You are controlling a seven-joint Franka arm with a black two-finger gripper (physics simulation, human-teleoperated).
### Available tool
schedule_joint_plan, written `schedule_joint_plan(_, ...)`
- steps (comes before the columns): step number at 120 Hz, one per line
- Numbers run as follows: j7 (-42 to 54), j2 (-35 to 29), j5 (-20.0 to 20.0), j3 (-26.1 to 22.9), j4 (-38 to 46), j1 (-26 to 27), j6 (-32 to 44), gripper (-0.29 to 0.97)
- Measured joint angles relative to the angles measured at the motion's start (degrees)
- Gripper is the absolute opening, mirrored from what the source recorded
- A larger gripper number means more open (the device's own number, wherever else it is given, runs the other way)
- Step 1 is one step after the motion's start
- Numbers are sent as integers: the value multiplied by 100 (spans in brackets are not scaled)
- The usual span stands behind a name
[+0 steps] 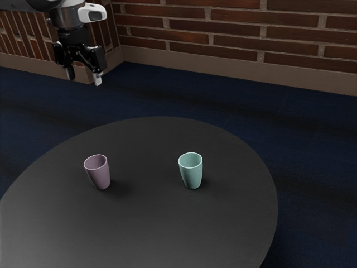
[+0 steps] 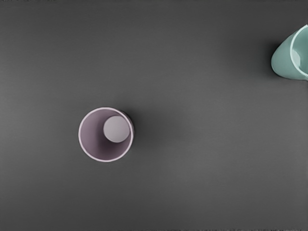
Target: Place the left cup onto the right cup
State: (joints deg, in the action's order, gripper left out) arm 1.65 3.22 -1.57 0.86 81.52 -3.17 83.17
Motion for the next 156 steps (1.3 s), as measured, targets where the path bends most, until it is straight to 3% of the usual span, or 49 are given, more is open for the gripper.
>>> schedule_joint_plan(65,36,65,-24,176,302,3,271,68)
schedule_joint_plan(156,61,736,33,675,901,-102,1129,68)
